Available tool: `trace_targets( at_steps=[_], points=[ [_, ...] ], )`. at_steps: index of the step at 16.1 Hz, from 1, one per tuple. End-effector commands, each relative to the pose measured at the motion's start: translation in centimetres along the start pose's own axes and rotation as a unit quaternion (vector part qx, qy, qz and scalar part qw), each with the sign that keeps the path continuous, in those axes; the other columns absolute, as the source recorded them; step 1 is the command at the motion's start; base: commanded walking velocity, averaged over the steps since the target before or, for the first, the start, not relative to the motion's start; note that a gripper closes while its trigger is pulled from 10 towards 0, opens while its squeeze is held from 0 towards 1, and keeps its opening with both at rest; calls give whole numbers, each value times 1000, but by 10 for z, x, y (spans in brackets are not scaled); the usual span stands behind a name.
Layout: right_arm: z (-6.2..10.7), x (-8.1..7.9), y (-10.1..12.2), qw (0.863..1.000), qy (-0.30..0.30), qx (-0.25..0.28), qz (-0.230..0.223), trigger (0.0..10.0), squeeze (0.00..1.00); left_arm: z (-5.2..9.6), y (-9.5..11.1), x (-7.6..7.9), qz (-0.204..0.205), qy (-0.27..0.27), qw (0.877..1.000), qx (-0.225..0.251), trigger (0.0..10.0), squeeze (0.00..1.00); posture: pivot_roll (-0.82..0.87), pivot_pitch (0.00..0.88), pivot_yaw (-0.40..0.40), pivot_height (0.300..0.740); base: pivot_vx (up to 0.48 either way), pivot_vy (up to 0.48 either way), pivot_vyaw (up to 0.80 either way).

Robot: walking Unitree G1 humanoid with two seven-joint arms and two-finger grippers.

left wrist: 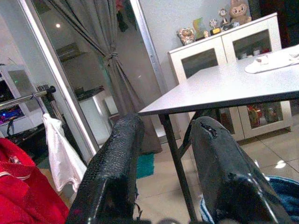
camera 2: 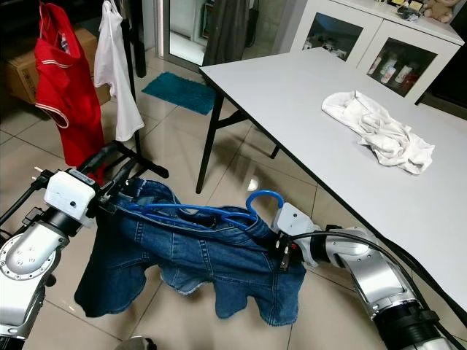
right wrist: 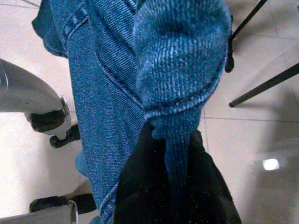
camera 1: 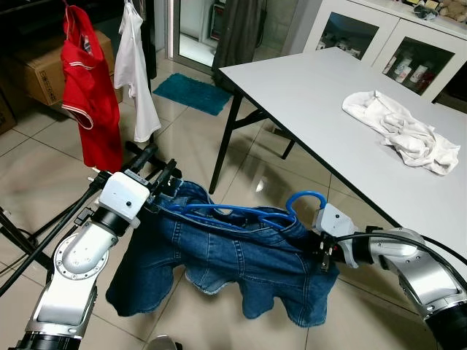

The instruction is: Hang hanger

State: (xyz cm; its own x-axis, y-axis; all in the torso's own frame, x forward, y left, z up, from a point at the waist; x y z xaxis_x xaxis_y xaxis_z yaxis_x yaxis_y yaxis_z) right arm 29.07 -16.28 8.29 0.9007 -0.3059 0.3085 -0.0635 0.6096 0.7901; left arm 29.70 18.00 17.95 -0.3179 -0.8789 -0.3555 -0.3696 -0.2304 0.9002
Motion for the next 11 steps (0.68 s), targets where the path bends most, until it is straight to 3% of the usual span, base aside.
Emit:
trace_targets(
  at_steps=[1, 5, 8, 11],
  points=[
    [11, 5, -13, 999, -18, -21, -45, 0, 0, -2, 14, 1, -16, -2, 999, 29, 10000, 0, 167, 104, -146, 740, 0, 0, 0],
    [19, 15, 1, 994, -28, 43, -100, 0, 0, -2, 12, 4, -13, -4, 1000, 27, 10000, 0, 165, 106, -146, 740, 0, 0, 0],
    [20, -2, -1, 998, 26, 20, -55, 0, 0, -4, 14, 4, -13, -5, 999, 30, 10000, 0, 163, 106, -148, 740, 0, 0, 0],
    [20, 1, 8, 997, 20, 49, -61, 0, 0, -1, 10, 3, -9, 1, 1000, 25, 10000, 0, 164, 105, -149, 740, 0, 0, 0]
  ],
)
Point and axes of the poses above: a point about 5 cm out from each wrist's last joint towards the gripper, its own z axis pointing back from the gripper into the wrist, its own y axis along the axis of the wrist's last joint, x = y × z, the point moved 3 cm from there along -z, pointing out of the wrist towards the gripper, and after that the axes turned 11 degrees about z, right-handed, at the moved point
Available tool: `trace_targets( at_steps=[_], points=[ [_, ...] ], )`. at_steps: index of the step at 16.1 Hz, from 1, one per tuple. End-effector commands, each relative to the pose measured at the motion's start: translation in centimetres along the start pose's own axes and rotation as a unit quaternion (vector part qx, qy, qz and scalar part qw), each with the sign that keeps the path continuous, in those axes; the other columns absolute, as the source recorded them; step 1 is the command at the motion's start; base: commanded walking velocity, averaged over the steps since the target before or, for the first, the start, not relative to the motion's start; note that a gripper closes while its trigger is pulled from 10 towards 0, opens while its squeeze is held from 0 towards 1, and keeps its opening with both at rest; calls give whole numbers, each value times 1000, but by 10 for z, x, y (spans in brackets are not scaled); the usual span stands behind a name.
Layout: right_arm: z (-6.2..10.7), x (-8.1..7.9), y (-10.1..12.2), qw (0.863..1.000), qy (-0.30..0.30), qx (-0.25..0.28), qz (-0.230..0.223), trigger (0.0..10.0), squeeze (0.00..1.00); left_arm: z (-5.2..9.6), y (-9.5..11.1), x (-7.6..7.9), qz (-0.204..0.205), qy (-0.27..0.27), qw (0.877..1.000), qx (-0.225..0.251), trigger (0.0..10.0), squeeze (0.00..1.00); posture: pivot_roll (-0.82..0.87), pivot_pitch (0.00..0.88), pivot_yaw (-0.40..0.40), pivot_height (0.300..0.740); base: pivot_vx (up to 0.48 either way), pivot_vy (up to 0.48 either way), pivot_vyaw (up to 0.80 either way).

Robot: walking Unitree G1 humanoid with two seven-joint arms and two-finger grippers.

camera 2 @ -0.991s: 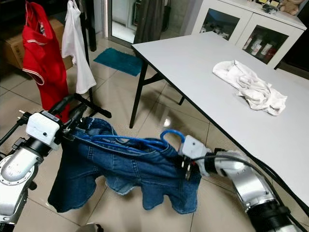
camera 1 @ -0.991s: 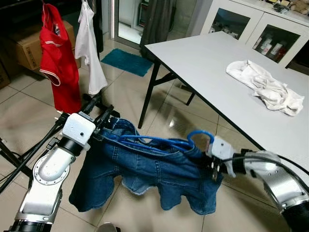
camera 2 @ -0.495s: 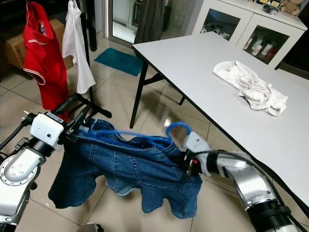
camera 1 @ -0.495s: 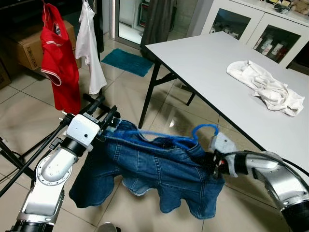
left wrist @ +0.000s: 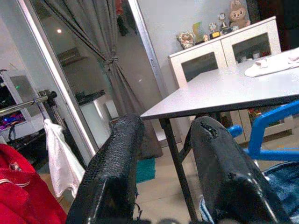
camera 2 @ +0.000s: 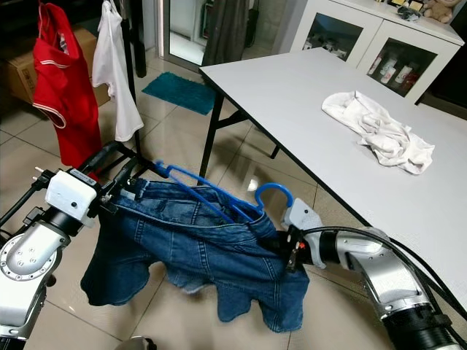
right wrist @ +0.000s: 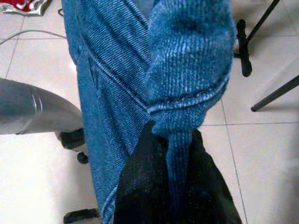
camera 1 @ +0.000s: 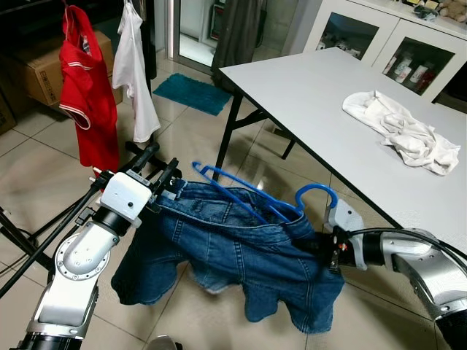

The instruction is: Hang hanger

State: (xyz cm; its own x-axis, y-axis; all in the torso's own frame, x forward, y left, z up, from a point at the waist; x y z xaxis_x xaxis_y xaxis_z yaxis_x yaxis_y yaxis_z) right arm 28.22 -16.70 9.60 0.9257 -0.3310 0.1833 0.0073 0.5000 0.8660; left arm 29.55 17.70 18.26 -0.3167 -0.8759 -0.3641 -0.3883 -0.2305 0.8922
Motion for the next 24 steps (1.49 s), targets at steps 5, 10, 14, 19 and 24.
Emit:
trace_targets(
  at_steps=[5, 10, 14, 19, 24],
  points=[
    [12, -11, -3, 998, 39, -29, 44, 0, 0, -2, 9, -1, -8, 6, 1000, 20, 10000, 0, 161, 104, -157, 740, 0, 0, 0],
    [4, -10, -6, 993, 31, -70, 85, 0, 0, -4, 12, -2, -10, 6, 1000, 25, 10000, 0, 164, 100, -159, 740, 0, 0, 0],
    [4, -13, -6, 990, 40, -79, 109, 0, 0, -4, 11, -2, -11, 6, 1000, 24, 10000, 0, 164, 101, -160, 740, 0, 0, 0],
    [23, -2, 13, 997, 27, -9, 75, 0, 0, 0, 6, -3, -10, 7, 1000, 15, 10000, 0, 158, 103, -159, 740, 0, 0, 0],
    [27, -15, 13, 994, 70, -7, 86, 0, 0, -1, 8, -3, -11, 5, 1000, 18, 10000, 0, 160, 102, -158, 740, 0, 0, 0]
  ],
)
Point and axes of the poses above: a point about 5 cm out from each wrist's last joint towards the gripper, its own z axis pointing back from the gripper into the wrist, its own y axis along the axis of the wrist's last joint, x = y × z, the point moved 3 cm from there along -z, pointing out of the wrist towards the gripper, and after that the axes turned 11 degrees about z, right-handed, at the moved point
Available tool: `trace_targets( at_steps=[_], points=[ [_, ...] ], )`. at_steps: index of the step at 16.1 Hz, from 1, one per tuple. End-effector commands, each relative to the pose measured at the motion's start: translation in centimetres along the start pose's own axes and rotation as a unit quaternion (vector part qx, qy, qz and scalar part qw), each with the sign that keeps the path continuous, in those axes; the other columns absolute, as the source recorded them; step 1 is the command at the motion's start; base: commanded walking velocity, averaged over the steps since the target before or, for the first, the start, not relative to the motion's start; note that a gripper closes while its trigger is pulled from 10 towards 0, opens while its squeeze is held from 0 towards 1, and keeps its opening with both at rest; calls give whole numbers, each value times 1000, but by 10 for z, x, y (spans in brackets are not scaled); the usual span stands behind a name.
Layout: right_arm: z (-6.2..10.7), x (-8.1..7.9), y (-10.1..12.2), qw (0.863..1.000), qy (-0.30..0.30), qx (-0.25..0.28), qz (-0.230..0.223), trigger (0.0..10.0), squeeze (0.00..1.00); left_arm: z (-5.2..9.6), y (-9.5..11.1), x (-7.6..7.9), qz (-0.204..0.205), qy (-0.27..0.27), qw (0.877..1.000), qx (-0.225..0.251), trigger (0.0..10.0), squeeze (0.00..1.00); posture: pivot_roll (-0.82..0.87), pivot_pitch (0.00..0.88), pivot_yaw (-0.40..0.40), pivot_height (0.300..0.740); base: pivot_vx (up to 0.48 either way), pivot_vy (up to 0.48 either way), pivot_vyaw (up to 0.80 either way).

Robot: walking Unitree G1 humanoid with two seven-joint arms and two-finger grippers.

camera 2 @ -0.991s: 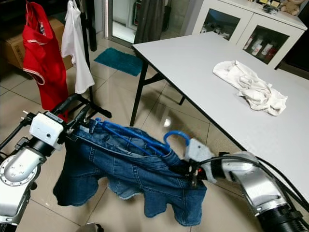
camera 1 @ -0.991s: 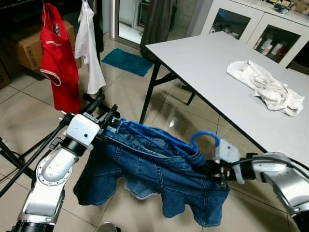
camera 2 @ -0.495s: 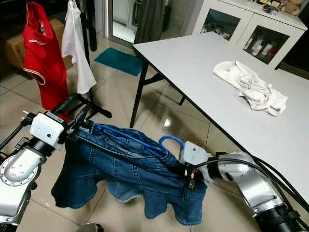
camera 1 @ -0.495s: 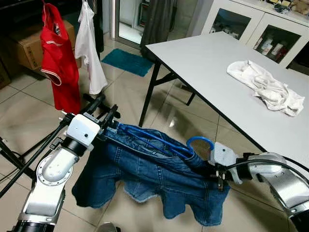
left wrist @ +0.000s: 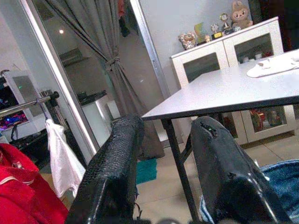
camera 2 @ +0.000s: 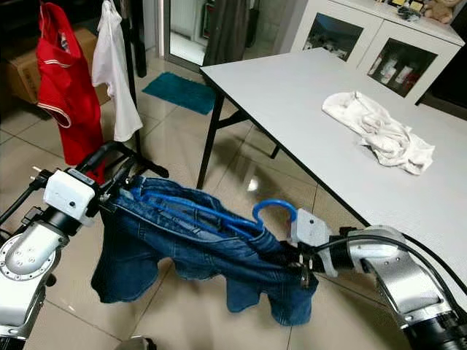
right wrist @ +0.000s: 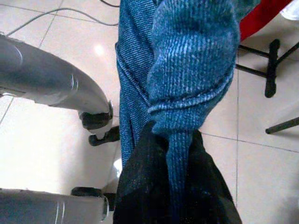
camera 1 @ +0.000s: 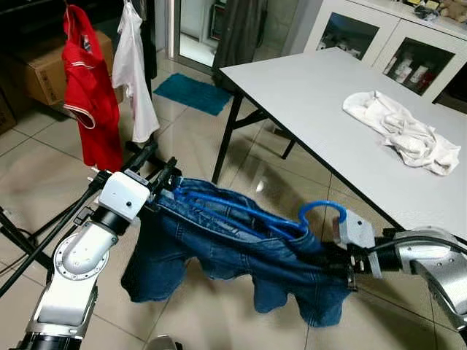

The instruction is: Hang hanger

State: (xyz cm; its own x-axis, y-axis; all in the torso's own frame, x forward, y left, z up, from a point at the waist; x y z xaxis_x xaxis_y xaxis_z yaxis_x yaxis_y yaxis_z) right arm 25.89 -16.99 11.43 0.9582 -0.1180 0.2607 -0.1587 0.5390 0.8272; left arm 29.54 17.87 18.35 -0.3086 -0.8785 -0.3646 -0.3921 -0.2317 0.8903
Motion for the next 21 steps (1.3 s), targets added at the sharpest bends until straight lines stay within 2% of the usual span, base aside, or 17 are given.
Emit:
trace_targets(
  at_steps=[1, 7, 10, 14, 16, 19, 20, 21],
  points=[
    [6, 0, -8, 999, 0, -35, 15, 0, 0, -2, 8, -1, -10, 2, 1000, 16, 10000, 0, 163, 103, -158, 740, 0, 0, 0],
    [1, 10, -14, 998, -34, -56, 5, 0, 0, -2, 9, -2, -12, 0, 1000, 19, 10000, 0, 168, 99, -155, 740, 0, 0, 0],
    [-1, 7, -22, 996, -30, -85, 20, 0, 0, -4, 12, -2, -14, -1, 1000, 22, 10000, 0, 168, 98, -151, 740, 0, 0, 0],
    [-8, -9, -22, 994, 22, -98, 47, 0, 0, -11, 17, 1, -16, -9, 999, 33, 10000, 0, 167, 98, -151, 740, 0, 0, 0],
    [-14, -5, -23, 993, 8, -109, 46, 0, 0, -16, 21, 5, -17, -19, 999, 42, 10000, 0, 165, 99, -152, 740, 0, 0, 0],
    [-23, 0, -34, 985, -4, -155, 71, 0, 0, -21, 23, 11, -17, -34, 998, 47, 10000, 0, 165, 100, -154, 740, 0, 0, 0],
    [-27, 0, -38, 981, -4, -173, 84, 0, 0, -23, 24, 16, -20, -45, 998, 48, 10000, 0, 167, 99, -155, 740, 0, 0, 0],
    [-40, 4, -43, 974, -16, -198, 107, 0, 0, -28, 26, 28, -16, -71, 996, 52, 10000, 0, 170, 98, -156, 740, 0, 0, 0]
  ],
)
Point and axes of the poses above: a point about 5 cm out from each wrist's last joint towards the gripper, its own z axis pointing back from the gripper into the wrist, its own y axis along the axis of the wrist's last joint, x = y × z, the point moved 3 cm from there along -z, pointing out of the wrist towards the gripper, and after that the axes turned 11 degrees about z, right-handed, at the moved point
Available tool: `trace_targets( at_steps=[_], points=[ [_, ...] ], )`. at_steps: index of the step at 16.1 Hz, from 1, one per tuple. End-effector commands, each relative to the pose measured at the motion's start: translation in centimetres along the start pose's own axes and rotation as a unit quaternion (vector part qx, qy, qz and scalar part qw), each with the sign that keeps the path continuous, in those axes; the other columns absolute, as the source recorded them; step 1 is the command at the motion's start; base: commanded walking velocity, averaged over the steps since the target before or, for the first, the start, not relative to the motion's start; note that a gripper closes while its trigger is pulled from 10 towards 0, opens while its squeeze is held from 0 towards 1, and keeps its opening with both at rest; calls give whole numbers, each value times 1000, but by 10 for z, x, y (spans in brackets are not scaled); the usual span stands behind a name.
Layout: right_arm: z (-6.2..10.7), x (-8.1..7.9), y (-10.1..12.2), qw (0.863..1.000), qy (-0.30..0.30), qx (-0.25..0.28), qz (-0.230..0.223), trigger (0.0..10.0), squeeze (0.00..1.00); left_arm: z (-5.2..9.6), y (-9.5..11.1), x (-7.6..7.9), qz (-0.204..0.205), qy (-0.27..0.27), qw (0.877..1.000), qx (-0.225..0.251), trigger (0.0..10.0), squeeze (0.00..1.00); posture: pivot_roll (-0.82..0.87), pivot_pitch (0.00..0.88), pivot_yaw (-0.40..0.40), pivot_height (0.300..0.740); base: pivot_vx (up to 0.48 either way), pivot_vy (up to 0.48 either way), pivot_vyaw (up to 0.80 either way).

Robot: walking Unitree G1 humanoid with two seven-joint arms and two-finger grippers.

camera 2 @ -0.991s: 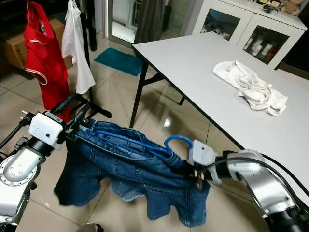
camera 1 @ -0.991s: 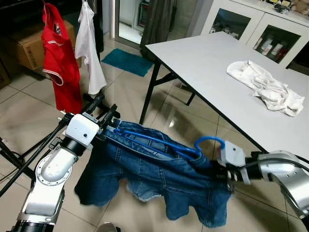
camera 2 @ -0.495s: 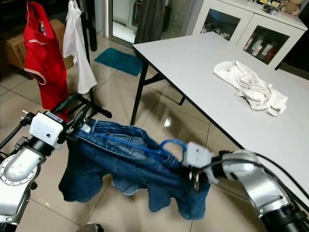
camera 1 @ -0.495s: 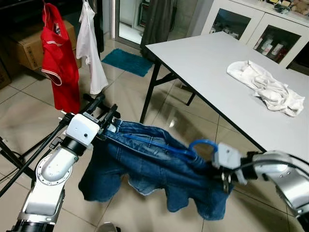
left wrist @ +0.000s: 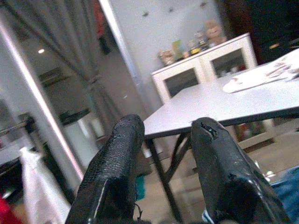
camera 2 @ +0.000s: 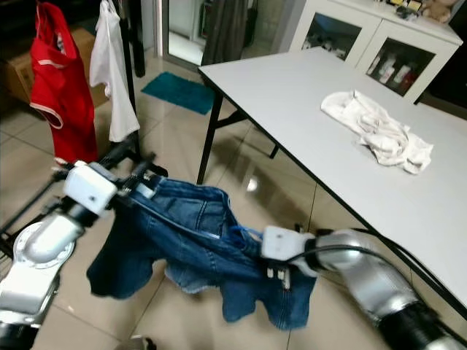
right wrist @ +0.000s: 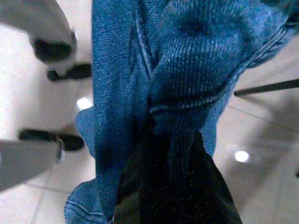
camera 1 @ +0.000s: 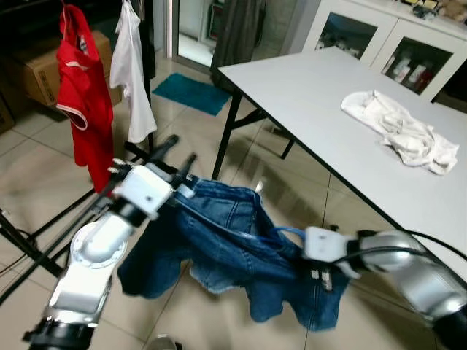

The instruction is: Hang hanger

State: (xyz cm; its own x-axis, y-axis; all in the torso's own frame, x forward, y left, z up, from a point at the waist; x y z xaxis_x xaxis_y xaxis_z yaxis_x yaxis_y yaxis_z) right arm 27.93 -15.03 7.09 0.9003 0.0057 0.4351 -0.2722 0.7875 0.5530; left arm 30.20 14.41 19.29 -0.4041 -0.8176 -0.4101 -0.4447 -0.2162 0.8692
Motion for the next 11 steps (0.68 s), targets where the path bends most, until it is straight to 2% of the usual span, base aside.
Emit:
trace_targets(
  at_steps=[1, 4, 6, 7, 11],
  points=[
    [-5, -2, -11, 999, -5, -39, 0, 0, 0, -8, 12, 6, -7, -15, 1000, 26, 10000, 0, 171, 97, -155, 740, 0, 0, 0],
    [-21, 11, 0, 998, -49, -33, -4, 0, 0, -18, 17, 17, 9, -28, 999, 40, 10000, 0, 171, 96, -155, 740, 0, 0, 0],
    [-43, 20, 14, 995, -91, -17, -28, 0, 0, -32, 24, 34, 25, -45, 997, 57, 10000, 0, 171, 94, -157, 740, 0, 0, 0],
    [-45, 22, 15, 995, -96, -17, -31, 0, 0, -34, 25, 35, 26, -46, 997, 59, 10000, 0, 171, 94, -157, 740, 0, 0, 0],
    [-61, 40, 29, 982, -163, 7, -94, 0, 0, -46, 28, 54, 45, -61, 995, 69, 10000, 0, 174, 91, -158, 740, 0, 0, 0]
  ],
)
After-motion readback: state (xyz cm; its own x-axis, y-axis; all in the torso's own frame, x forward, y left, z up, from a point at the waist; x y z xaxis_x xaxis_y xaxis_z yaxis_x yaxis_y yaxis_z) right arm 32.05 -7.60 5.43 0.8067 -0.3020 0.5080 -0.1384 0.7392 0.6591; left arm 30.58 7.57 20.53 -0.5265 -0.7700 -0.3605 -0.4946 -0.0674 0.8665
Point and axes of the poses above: a point about 5 cm out from each wrist's last joint towards the gripper, its own z axis pointing back from the gripper into the wrist, its own y axis along the axis of the wrist's last joint, x = y × z, the point moved 3 cm from there along -z, pointing out of the wrist towards the gripper, and after that the axes turned 11 degrees about z, right-handed, at the moved point
